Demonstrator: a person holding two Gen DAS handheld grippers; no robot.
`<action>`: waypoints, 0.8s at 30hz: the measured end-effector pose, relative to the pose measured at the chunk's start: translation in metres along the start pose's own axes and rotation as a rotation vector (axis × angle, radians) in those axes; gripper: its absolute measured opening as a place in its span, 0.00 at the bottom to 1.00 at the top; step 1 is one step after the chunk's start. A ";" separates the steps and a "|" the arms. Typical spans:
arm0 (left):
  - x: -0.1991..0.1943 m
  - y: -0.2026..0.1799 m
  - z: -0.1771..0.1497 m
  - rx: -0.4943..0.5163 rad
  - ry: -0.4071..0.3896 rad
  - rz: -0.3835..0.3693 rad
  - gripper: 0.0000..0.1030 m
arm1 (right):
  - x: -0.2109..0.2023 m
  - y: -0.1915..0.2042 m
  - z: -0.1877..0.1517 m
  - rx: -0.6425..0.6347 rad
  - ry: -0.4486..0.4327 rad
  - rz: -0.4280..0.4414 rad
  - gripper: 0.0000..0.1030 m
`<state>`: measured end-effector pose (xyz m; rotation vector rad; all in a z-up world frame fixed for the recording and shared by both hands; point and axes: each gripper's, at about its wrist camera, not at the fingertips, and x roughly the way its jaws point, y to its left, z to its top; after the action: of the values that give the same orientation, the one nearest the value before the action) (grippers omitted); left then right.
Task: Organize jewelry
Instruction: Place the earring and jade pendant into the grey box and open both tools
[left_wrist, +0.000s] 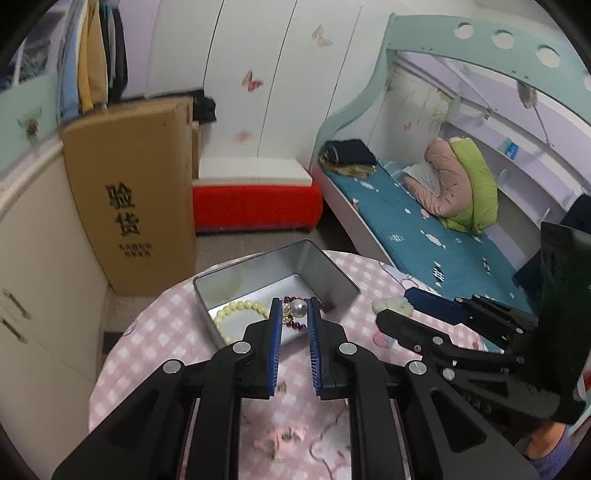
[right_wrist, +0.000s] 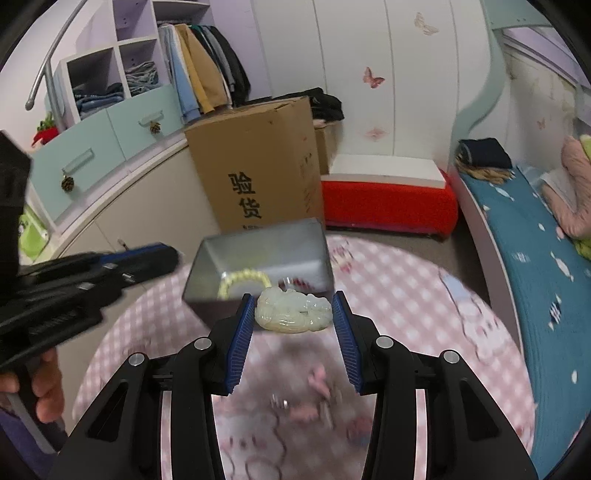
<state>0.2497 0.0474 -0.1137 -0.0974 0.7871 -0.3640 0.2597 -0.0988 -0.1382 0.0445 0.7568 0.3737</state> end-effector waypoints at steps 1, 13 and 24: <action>0.009 0.004 0.004 -0.009 0.019 -0.009 0.12 | 0.010 0.001 0.007 0.000 0.012 0.008 0.41; 0.081 0.040 0.013 -0.087 0.166 0.024 0.12 | 0.081 0.007 0.035 -0.048 0.130 -0.008 0.41; 0.070 0.045 0.017 -0.087 0.135 0.104 0.32 | 0.091 0.002 0.037 -0.050 0.164 0.004 0.41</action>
<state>0.3199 0.0640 -0.1585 -0.1134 0.9378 -0.2393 0.3441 -0.0620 -0.1713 -0.0321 0.9088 0.4035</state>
